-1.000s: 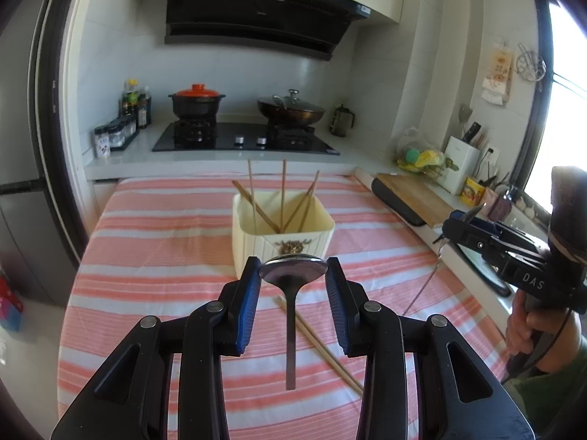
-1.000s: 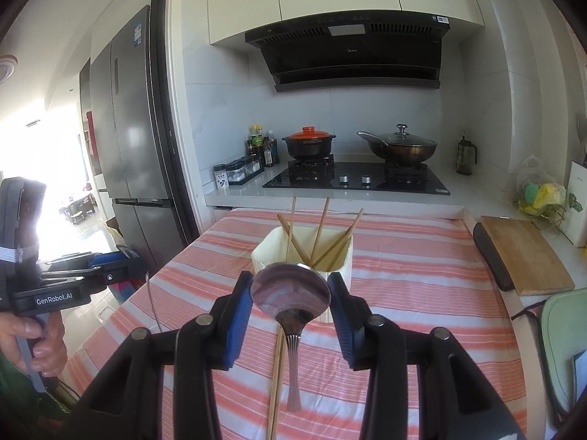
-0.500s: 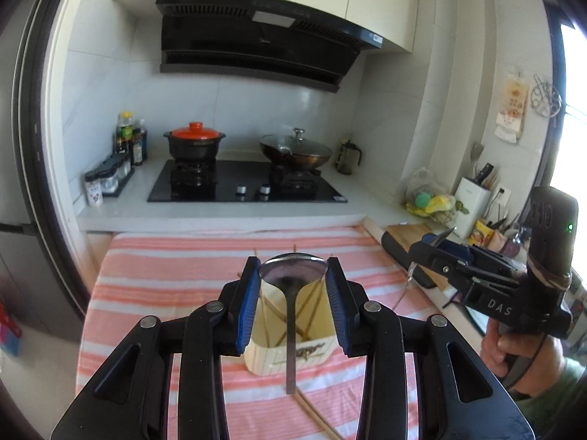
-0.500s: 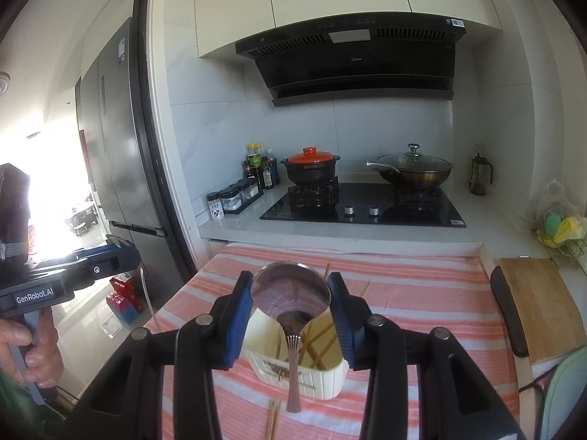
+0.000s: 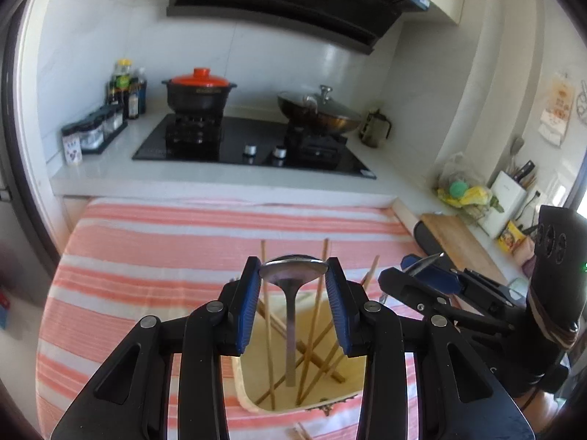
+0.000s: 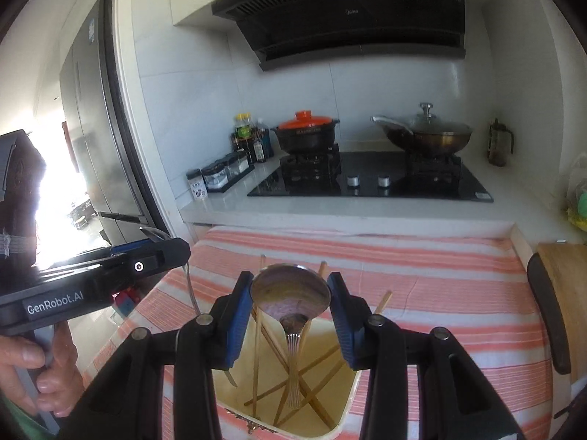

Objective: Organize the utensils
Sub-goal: 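Carry the left spoon over the cream box while the right gripper carries its spoon there, then open both grippers to drop the spoons into the cream box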

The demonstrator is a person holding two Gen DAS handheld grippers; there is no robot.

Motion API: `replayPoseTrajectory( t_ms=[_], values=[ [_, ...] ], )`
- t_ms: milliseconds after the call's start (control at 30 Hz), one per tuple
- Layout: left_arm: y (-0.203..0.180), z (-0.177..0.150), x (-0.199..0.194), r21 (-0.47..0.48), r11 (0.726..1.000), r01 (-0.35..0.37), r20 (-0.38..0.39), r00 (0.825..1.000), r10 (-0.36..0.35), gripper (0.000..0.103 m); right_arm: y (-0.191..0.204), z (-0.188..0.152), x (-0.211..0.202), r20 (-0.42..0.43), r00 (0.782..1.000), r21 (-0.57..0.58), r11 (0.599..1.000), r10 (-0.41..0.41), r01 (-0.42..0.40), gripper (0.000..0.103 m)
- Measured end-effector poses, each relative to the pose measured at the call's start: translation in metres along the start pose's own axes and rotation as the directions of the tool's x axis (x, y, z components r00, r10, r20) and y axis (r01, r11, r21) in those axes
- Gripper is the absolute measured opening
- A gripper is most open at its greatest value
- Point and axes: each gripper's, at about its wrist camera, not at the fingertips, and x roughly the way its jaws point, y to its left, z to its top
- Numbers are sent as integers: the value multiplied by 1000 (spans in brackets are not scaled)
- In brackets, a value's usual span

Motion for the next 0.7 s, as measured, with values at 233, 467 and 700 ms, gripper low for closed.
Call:
replayPoseTrajectory(
  t_ms=[233, 467, 700],
  values=[
    [9, -22, 52, -28, 998, -61, -119, 991, 57, 44, -21, -30, 50, -105, 994, 61, 998, 11, -4, 43],
    [24, -28, -22, -20, 997, -73, -59, 996, 72, 73, -11, -3, -8, -46, 999, 48, 999, 0, 2, 51],
    [41, -112, -128, 117, 989, -96, -145, 983, 112, 82, 26, -82, -120, -113, 994, -107, 994, 10, -22, 58]
  ],
)
